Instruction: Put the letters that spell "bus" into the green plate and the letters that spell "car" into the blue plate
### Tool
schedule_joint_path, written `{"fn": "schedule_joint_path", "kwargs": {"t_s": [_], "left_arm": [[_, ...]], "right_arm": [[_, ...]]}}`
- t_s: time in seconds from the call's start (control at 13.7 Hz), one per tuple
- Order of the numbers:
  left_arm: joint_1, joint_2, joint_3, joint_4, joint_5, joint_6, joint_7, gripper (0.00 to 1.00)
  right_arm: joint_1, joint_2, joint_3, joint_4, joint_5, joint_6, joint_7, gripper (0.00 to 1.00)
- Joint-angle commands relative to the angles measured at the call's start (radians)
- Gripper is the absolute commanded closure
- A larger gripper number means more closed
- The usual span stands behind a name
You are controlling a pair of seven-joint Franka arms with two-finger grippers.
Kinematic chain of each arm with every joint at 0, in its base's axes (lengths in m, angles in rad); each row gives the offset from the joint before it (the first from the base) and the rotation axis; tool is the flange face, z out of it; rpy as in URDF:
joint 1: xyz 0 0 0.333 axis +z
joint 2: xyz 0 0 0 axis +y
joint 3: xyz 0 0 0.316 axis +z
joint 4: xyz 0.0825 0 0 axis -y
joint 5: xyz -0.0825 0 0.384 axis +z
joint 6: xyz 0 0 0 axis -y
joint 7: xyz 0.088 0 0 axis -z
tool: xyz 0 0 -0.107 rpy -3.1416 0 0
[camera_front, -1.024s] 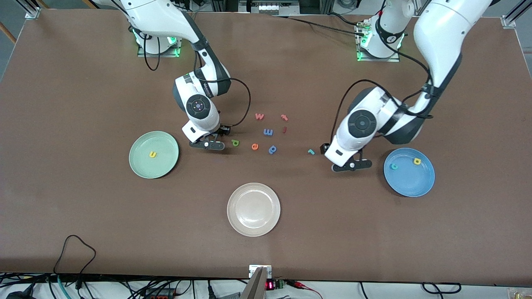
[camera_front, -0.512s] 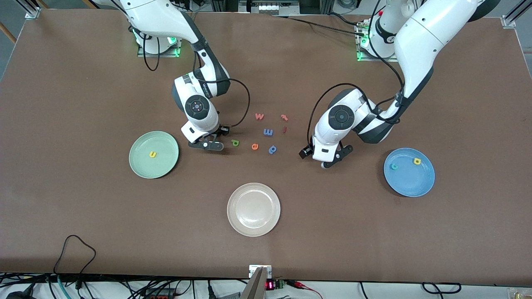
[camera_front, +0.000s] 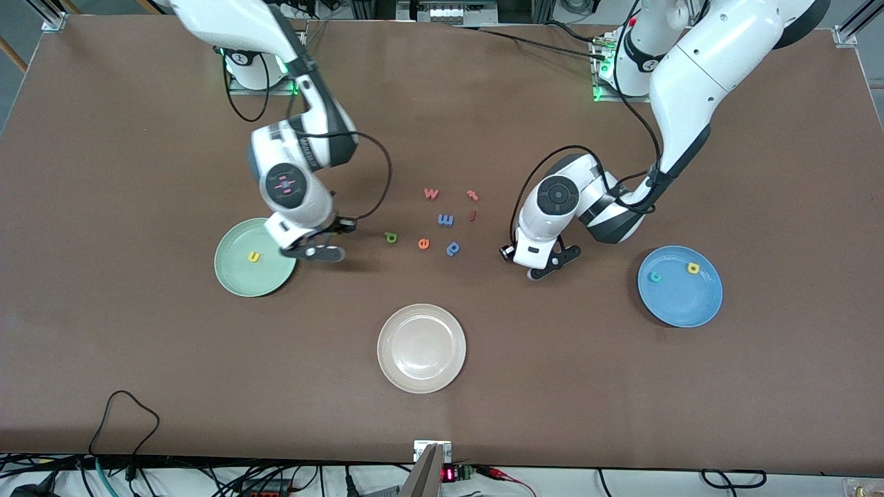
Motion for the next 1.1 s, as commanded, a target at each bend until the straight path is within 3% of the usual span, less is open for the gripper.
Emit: {"fn": "schedule_joint_path", "kwargs": {"t_s": [0.0, 0.22, 0.44, 0.51, 0.59, 0.66, 1.02], "left_arm": [[-0.008, 0.003, 0.003, 0.006, 0.039, 0.011, -0.021, 0.57], [-0.008, 0.003, 0.003, 0.006, 0.045, 0.01, -0.016, 0.8], [0.0, -0.009, 0.002, 0.008, 0.047, -0.001, -0.011, 0.95], [0.008, -0.016, 0.002, 0.008, 0.047, -0.009, 0.001, 0.96], [0.011, -0.038, 0.0, 0.011, 0.047, -0.051, 0.037, 0.96], [0.017, -0.055, -0.001, 0.029, 0.045, -0.12, 0.092, 0.96], [0.09, -0.092, -0.001, 0.178, 0.047, -0.498, 0.416, 0.96]], "right_arm": [[-0.117, 0.026, 0.006, 0.015, -0.019, 0.008, -0.143, 0.82], [-0.158, 0.056, 0.006, 0.01, -0.019, 0.029, -0.191, 0.82], [-0.158, 0.09, 0.006, 0.007, -0.019, 0.066, -0.191, 0.8], [-0.16, 0.099, 0.006, 0.004, -0.019, 0.08, -0.191, 0.7], [-0.161, 0.101, 0.006, 0.004, -0.017, 0.079, -0.181, 0.22], [-0.16, 0.093, 0.006, 0.008, -0.014, 0.071, -0.178, 0.0], [-0.059, 0.038, 0.014, 0.015, -0.011, 0.053, -0.097, 0.0]]}}
